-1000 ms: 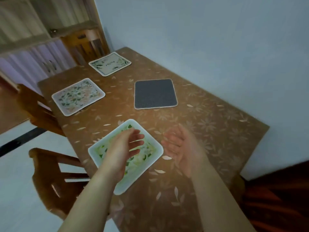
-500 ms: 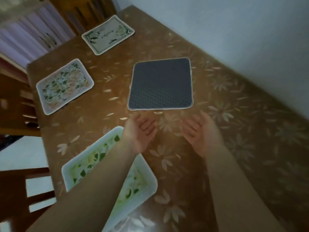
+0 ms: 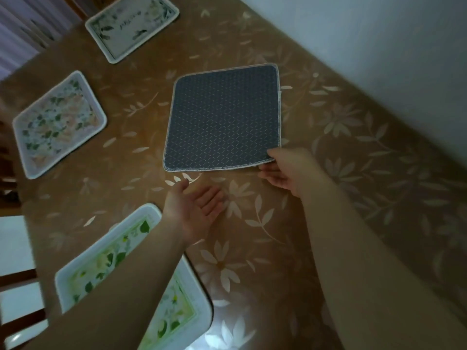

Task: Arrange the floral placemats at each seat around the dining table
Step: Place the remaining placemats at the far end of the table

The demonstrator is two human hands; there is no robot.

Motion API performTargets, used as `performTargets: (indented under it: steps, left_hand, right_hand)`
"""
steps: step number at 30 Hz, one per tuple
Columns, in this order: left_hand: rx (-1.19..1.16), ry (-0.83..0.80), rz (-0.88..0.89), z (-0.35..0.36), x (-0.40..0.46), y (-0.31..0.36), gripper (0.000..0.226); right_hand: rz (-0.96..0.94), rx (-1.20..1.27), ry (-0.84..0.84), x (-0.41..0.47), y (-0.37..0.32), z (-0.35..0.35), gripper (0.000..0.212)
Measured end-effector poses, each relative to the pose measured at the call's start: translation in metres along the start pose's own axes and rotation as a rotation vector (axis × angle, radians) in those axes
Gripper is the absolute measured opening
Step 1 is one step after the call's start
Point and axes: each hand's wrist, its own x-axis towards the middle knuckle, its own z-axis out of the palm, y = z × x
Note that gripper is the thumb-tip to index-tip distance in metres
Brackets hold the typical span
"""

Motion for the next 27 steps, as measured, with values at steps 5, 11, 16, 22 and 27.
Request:
performTargets:
  steps: [5,11,16,22,27]
  left_hand:
    - [-0.006,-0.003,0.004,-0.004,-0.004,0.004,0.053]
    - [-0.024,-0.045,-0.023,-0.015,-0.024,-0.011,0.053]
    - [0.016,-0.078,-0.046,-0.012,-0.054,-0.032,0.052]
    - [0.008,-0.189,-0.006,-0.026,-0.108,-0.035,0.052]
    - [-0.051,-0.291,0.102,-0.063,-0.165,-0.034,0.054]
  right_hand:
    - [-0.008,0.013,0.035,-0.002,0.01,-0.005,0.013]
    - [0.011,0.226,0.086,-0.053,0.061,-0.054,0.009]
    - [-0.018,0.582,0.027,-0.087,0.076,-0.065,0.013]
    - [-0.715,0.024,0.346,-0.156,0.058,-0.066,0.03]
    - [-0.905,-0.487,0.405,-0.243,0.095,-0.043,0.054]
